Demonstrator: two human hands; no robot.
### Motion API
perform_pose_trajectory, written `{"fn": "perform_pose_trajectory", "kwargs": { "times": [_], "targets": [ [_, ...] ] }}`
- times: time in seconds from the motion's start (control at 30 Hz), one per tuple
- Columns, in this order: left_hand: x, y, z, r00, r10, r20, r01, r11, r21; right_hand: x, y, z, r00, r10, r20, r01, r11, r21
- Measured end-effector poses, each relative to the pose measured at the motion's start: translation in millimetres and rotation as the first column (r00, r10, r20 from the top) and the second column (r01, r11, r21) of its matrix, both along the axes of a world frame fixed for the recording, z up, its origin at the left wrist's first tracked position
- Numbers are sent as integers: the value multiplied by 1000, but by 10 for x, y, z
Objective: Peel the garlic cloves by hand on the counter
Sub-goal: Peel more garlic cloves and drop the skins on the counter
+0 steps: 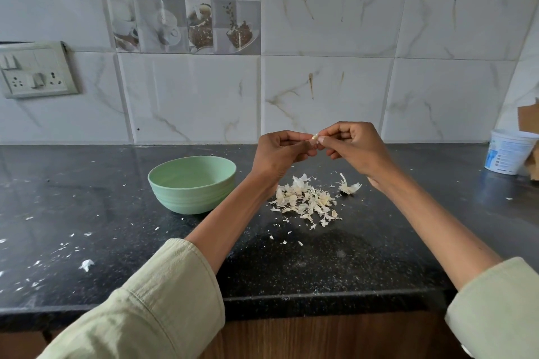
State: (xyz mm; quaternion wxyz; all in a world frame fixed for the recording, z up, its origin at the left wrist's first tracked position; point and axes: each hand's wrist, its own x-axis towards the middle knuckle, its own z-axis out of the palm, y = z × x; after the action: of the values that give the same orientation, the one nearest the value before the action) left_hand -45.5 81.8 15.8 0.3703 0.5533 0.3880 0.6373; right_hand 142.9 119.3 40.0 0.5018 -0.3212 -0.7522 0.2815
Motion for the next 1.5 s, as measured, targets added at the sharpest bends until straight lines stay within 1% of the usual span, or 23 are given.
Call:
{"fn": "perform_pose_trajectory", "kwargs": {
  "times": [0.1, 0.27, 0.4, 0.47, 0.67, 0.8, 1.0, 1.1, 1.23, 1.4, 1.5],
  "targets": [
    [8, -22, 12, 1000, -7, 18, 6, 1000, 16, -8, 6, -11, 999, 21, -40, -23, 998, -53],
    [44, -42, 11, 1000, 6, 16, -7, 999, 46, -2, 41, -23, 993, 36, -112, -57, 980, -192],
    [68, -44, -4, 999, 21, -26, -20, 998, 56, -4, 74, -36, 986, 41, -162, -91, 945, -315],
    [82, -43, -1, 998, 34, -49, -31, 998, 61, -6, 74, -32, 985, 39, -169, -94, 938, -333],
    [93, -39, 9, 997, 48, -66, -45, 998, 53, -26, 48, -23, 995, -11, -97, -12, 973, -230],
    [96, -41, 16, 998, 41, -46, -39, 999, 34, -12, 36, -9, 998, -61, -21, 57, 989, -134],
    [86, -2, -2, 997, 56, -47, -55, 998, 13, -17, 38, -12, 981, -164, 105, 162, 986, 24],
    [84, 13, 2, 997, 67, -45, -67, 998, -5, -25, 21, -11, 980, -159, 123, 153, 986, 61],
    [68, 2, 1, 999, 43, -24, -43, 999, -24, -28, 6, -4, 976, -162, 145, 150, 985, 90],
    [42, -23, 22, 999, -12, 36, 12, 1000, -12, -41, 24, -26, 947, -192, 257, 151, 974, 171],
    [42, -24, 27, 1000, 1, 11, -1, 1000, -25, -37, 24, -37, 921, -166, 353, 114, 980, 163]
  ]
}}
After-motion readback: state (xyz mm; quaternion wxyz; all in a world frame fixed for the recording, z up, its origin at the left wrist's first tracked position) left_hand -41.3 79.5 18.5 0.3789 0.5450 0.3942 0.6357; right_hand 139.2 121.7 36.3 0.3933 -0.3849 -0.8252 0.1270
